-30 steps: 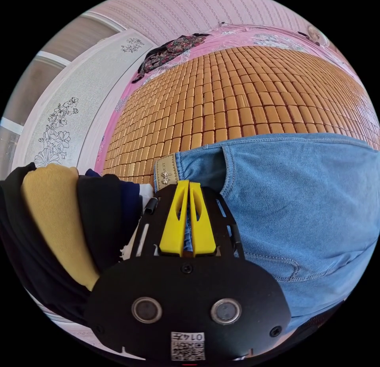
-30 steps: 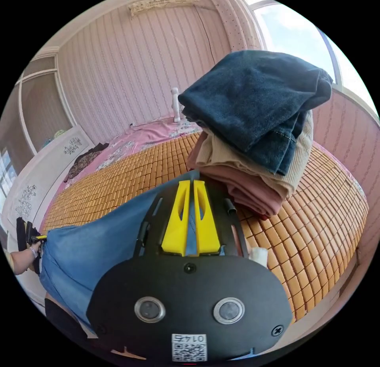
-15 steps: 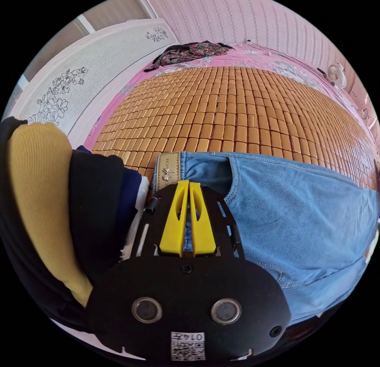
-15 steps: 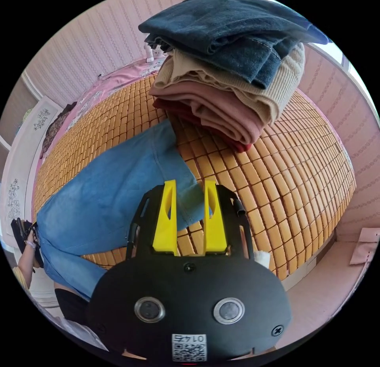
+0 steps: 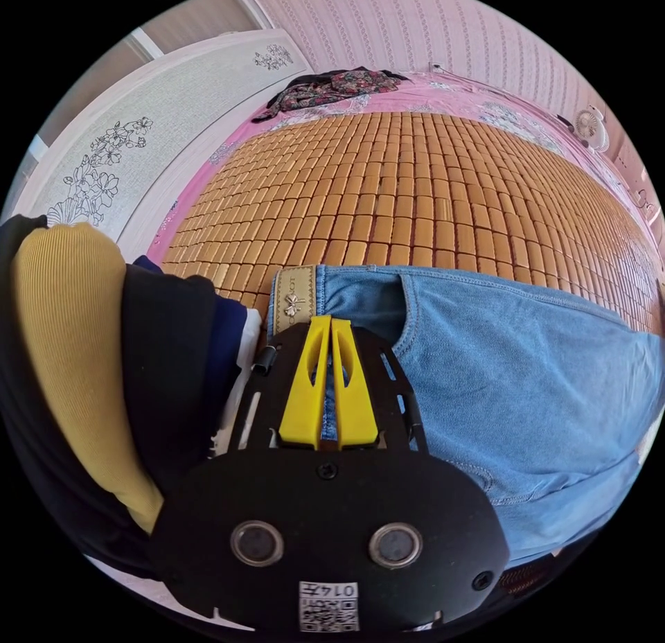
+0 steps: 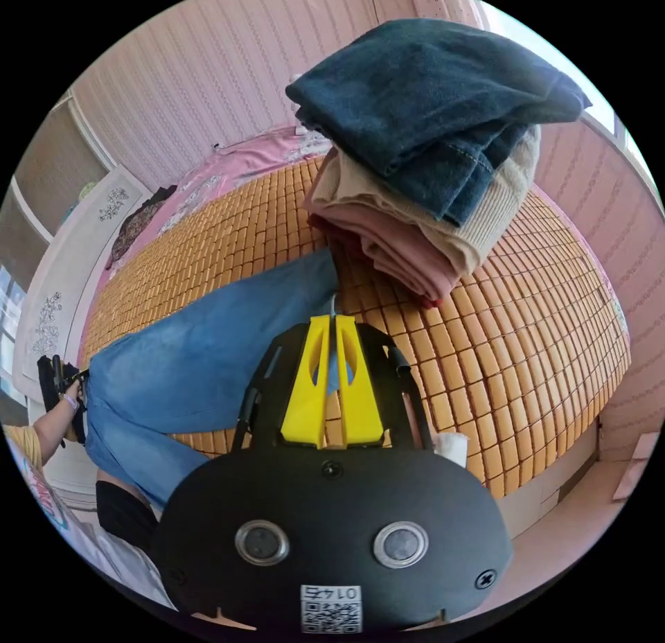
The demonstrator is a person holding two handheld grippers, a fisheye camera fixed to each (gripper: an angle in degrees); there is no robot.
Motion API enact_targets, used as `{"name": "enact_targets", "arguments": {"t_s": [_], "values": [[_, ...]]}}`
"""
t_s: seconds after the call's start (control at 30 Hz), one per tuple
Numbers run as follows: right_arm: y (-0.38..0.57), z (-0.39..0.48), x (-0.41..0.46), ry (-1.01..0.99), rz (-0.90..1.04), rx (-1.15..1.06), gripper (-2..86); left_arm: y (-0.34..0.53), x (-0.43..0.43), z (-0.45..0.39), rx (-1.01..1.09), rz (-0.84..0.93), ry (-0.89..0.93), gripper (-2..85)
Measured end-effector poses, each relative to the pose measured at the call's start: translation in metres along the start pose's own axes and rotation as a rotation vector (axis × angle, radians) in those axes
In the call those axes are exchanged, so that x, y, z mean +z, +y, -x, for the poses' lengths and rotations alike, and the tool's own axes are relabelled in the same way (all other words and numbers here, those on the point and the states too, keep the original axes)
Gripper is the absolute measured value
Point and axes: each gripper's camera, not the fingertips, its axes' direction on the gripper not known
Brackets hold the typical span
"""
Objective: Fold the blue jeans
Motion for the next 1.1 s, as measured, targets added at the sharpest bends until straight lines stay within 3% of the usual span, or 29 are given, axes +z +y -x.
{"name": "enact_targets", "arguments": {"t_s": [0.07,0.13,0.33,0.4,0.7,0.83,0.97,1.1], "values": [[0.005,0.006,-0.047,-0.071,-0.162,-0.012,-0.1,-0.001,0.001,0.002,-0.003,0.006,0.007,-1.0],[0.017,0.008,-0.067,-0.064,-0.187,-0.021,0.0,0.0,0.001,0.004,-0.003,0.008,0.009,-1.0],[0.075,-0.006,-0.036,0.078,0.07,0.06,1.8,0.007,0.002,0.006,-0.017,-0.016,0.012,-1.0],[0.079,-0.004,-0.03,0.078,0.068,0.092,3.2,0.007,0.001,0.011,-0.043,0.004,0.059,-1.0],[-0.015,0.056,0.03,0.048,0.014,-0.029,9.6,0.025,-0.018,0.026,-0.095,-0.09,0.182,-1.0],[-0.056,0.097,0.088,0.189,0.105,-0.149,9.2,0.025,0.002,0.003,-0.082,-0.025,0.223,-1.0],[-0.076,0.135,0.113,0.306,0.159,-0.371,2.3,0.019,0.002,-0.024,-0.023,-0.023,0.063,-1.0],[-0.097,0.15,0.131,0.4,0.171,-0.451,1.2,0.014,0.007,-0.047,0.043,-0.003,-0.054,-1.0]]}}
